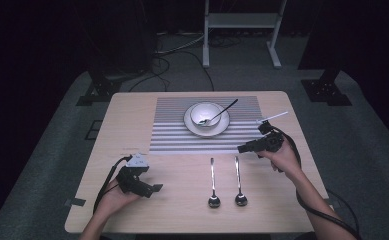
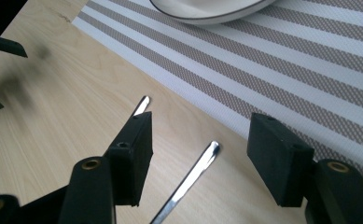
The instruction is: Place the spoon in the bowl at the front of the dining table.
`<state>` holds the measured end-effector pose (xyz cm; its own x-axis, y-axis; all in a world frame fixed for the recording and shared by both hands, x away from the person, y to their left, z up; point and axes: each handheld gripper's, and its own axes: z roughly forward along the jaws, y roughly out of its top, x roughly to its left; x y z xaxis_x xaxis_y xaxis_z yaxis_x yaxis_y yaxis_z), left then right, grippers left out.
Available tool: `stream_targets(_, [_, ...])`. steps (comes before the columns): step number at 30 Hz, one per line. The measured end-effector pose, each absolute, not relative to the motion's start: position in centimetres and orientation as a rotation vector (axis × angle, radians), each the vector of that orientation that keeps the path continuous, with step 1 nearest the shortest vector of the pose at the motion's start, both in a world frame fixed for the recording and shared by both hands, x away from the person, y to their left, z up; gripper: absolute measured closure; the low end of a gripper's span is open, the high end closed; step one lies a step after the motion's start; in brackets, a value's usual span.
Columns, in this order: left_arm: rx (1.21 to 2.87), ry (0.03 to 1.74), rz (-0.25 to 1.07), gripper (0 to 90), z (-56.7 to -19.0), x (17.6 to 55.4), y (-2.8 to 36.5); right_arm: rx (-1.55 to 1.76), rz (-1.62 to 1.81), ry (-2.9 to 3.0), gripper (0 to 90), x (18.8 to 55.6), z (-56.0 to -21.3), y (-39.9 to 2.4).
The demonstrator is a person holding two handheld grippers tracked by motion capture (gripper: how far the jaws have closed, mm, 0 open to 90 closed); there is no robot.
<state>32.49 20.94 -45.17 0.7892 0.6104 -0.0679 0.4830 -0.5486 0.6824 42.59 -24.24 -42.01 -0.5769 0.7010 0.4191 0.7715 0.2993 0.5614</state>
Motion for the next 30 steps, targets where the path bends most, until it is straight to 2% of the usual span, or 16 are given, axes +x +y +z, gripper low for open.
stream_targets(19, [2.221, 0.835, 0.246, 8.3, -45.0, 32.6, 21.4, -1.378, -1.231, -2.420, 38.5, 38.4, -43.4, -25.6])
stream_targets(20, [2.217, 0.842, 0.247, 5.6, -45.0, 32.6, 21.4, -1.373, -1.241, -2.420, 38.4, 37.9, -43.5, -25.7])
stream_targets(30, [2.222, 0.849, 0.249, 4.7, -45.0, 32.6, 21.4, -1.366, -1.260, -2.417, 38.2, 36.3, -44.3, -26.0])
